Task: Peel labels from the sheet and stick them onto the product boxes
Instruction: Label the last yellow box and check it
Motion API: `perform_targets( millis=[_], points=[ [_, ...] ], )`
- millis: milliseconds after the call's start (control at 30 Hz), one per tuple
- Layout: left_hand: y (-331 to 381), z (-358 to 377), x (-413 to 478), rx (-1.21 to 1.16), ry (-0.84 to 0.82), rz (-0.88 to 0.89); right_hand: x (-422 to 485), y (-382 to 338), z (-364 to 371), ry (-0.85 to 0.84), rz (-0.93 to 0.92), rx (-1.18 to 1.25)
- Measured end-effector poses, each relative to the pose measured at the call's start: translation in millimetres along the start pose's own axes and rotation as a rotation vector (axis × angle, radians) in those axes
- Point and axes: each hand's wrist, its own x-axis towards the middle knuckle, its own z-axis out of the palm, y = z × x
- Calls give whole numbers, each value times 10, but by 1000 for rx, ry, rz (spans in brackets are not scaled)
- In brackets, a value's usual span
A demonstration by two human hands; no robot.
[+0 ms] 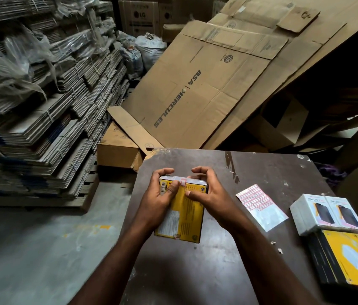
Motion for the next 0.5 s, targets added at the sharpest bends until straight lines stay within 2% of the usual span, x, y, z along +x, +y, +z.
perform_targets(
  millis=[200, 400, 500],
  points=[
    [1, 89, -1, -138, 68, -42, -16, 68, 91, 107, -147, -96],
    [55, 187, -21, -165, 188, -55, -7, 96, 142, 138, -201, -140],
    [56, 234, -21, -255, 265, -97, -12, 103, 170, 153, -224, -175]
  ],
)
